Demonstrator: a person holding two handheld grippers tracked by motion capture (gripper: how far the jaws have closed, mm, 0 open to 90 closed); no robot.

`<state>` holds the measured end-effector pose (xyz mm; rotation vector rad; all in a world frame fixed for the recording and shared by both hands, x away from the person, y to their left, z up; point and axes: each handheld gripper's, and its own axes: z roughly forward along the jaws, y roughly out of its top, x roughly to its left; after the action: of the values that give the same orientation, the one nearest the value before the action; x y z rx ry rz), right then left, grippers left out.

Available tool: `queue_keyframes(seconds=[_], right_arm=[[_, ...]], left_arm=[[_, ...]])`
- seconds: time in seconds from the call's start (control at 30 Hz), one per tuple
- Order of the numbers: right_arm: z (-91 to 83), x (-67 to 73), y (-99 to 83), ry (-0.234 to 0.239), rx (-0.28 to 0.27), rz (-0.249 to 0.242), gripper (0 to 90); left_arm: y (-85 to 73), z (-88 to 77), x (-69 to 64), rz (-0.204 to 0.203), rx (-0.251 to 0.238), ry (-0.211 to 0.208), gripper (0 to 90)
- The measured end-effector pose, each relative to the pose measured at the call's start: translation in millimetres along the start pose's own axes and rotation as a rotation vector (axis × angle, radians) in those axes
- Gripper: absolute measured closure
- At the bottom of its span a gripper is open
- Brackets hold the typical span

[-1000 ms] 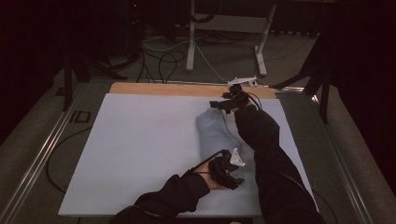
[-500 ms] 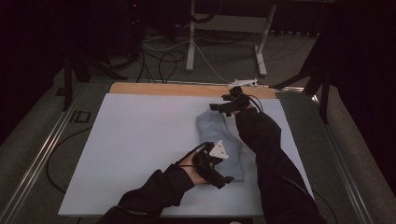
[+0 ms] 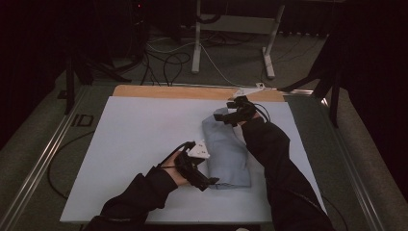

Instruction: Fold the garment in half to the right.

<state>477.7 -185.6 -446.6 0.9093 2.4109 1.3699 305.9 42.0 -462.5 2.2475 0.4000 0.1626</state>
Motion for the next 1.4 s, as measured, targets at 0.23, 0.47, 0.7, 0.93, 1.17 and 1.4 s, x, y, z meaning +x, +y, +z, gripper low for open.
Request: queue_keyframes(seconds=[0.23,0.47,0.7,0.93,1.17,1.4], right_arm=[[-4.7,1.9,-7.5,0.008,0.007,-0.001,9.8],[2.8,-4.3,-11.4,-0.012,0.016,0.029,9.6],[17.7,-17.1,-8.9,-0.08,0.018,0.043,16.0],[29.6,-37.4,-15.6,-0.175,0.055,0.081,61.7],[48.9,-38.5,-24.0,-0.188,0.175,0.018,88.9],[68.7,-42.9,-28.3,-0.213,0.239,0.017,90.0]], left_arm=[[-32.7,-28.7,11.6,-0.052,-0.029,0.022,0.4],[-68.1,-54.4,14.2,-0.09,-0.045,0.059,0.4],[-109.8,-74.5,13.0,-0.154,-0.066,0.11,0.4],[-135.5,-87.8,13.1,-0.199,-0.093,0.156,0.4],[-145.7,-92.3,17.9,-0.219,-0.118,0.186,0.4],[-148.2,-90.6,20.4,-0.222,-0.122,0.19,0.4]])
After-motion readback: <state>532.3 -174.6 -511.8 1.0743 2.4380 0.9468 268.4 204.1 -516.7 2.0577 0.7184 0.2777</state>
